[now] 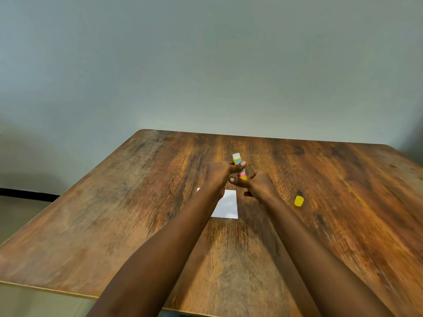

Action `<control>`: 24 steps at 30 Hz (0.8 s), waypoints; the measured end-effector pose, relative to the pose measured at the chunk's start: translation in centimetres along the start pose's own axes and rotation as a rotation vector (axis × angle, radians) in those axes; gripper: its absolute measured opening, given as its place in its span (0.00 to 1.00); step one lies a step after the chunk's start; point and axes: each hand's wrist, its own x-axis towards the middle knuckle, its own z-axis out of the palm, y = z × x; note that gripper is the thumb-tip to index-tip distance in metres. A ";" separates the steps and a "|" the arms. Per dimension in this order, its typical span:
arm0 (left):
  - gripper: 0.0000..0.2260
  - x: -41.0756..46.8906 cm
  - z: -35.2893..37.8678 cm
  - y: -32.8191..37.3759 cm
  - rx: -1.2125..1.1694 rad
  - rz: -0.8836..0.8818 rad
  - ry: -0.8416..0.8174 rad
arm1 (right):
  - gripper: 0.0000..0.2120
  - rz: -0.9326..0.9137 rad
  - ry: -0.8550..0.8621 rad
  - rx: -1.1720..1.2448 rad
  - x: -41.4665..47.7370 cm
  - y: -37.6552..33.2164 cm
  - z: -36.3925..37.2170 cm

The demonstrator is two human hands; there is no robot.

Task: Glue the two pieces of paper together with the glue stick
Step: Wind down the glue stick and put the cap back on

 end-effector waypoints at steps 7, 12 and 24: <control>0.03 0.1 -0.8 0.1 -0.026 -0.083 -0.051 | 0.06 0.172 -0.432 0.408 0.4 0.4 -2.0; 0.16 0.2 -0.8 -0.6 0.009 -0.071 0.015 | 0.07 0.115 -0.342 0.176 -0.1 0.3 -2.3; 0.16 0.2 -0.4 0.1 0.055 0.024 0.019 | 0.08 0.052 -0.259 0.231 0.0 0.4 -1.4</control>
